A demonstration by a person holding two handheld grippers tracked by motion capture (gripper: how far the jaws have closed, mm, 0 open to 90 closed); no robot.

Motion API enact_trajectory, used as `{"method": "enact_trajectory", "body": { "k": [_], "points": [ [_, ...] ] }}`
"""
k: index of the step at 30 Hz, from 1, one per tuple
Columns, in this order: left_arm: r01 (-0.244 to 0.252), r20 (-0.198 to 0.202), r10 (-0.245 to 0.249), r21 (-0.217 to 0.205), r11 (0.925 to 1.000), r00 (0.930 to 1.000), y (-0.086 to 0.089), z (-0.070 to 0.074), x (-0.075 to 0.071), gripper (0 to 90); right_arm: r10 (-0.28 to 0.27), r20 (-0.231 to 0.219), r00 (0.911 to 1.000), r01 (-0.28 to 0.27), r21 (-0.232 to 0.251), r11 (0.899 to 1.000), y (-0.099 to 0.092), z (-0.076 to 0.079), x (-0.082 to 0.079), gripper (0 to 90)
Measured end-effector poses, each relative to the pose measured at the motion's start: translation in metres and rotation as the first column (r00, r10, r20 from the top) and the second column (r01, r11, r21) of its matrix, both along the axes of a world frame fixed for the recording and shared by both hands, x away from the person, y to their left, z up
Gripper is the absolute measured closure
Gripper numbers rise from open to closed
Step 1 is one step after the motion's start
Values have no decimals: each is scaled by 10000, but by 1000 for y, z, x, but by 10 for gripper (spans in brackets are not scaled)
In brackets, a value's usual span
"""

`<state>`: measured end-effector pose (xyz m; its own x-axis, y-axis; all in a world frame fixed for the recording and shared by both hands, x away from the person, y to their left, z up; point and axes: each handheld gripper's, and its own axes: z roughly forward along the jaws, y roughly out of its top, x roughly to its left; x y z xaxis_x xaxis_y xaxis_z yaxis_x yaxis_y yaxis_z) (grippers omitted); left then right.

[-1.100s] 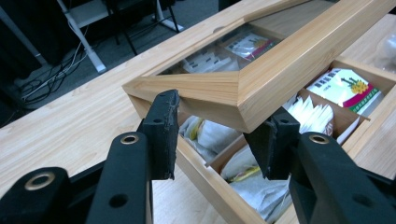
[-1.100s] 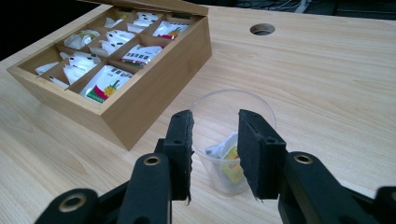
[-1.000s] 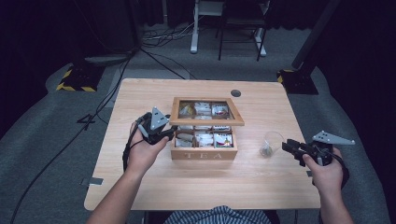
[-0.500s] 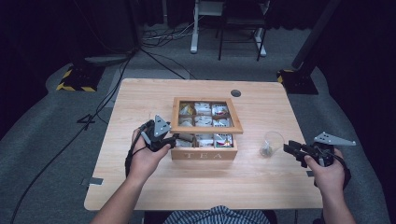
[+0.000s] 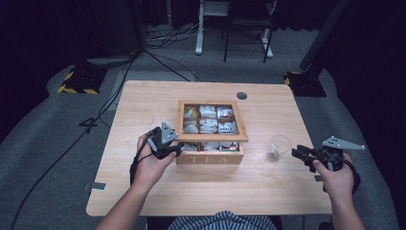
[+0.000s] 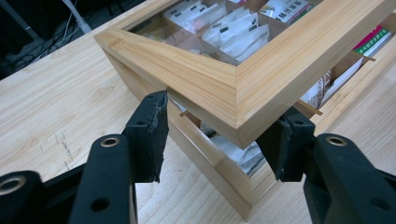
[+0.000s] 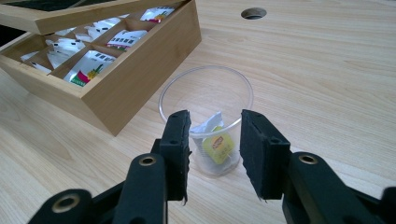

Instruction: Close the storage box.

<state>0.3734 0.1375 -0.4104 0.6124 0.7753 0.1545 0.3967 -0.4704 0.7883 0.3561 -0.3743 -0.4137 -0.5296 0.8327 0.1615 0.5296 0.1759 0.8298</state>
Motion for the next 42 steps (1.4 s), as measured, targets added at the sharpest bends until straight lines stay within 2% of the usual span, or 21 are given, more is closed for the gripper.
{"method": "enact_trajectory", "body": {
  "k": [8, 17, 21, 26, 30, 37, 42],
  "points": [
    [93, -373, -82, 292, 9995, 9993, -1, -2, 1, 456, -10, 26, 10000, 10, 17, 10000, -1, 1, -1, 634],
    [155, -582, -114, 708, 9974, 9982, -4, -5, 0, 434, 28, -35, 10000, -28, 47, 10000, 0, -1, -1, 631],
    [174, -658, -124, 752, 9970, 9978, -5, -5, -1, 431, 26, -56, 10000, -25, 61, 10000, 0, -1, -1, 630],
    [229, -973, -131, 996, 9948, 9952, -7, -7, -2, 421, 33, -82, 10000, -32, 89, 10000, 0, -1, -1, 630],
    [204, -995, -107, 968, 9951, 9950, -7, -7, -2, 422, 65, -108, 9999, -64, 70, 10000, 1, -2, -1, 629],
    [216, -1284, -88, 987, 9949, 9917, -8, -8, -3, 421, 102, -67, 9999, -102, 23, 9999, 2, -3, 0, 627],
    [230, -1615, -71, 971, 9950, 9868, -8, -8, -3, 421, 96, -160, 9998, -95, 65, 9999, 3, -3, 0, 626]
  ]
}}
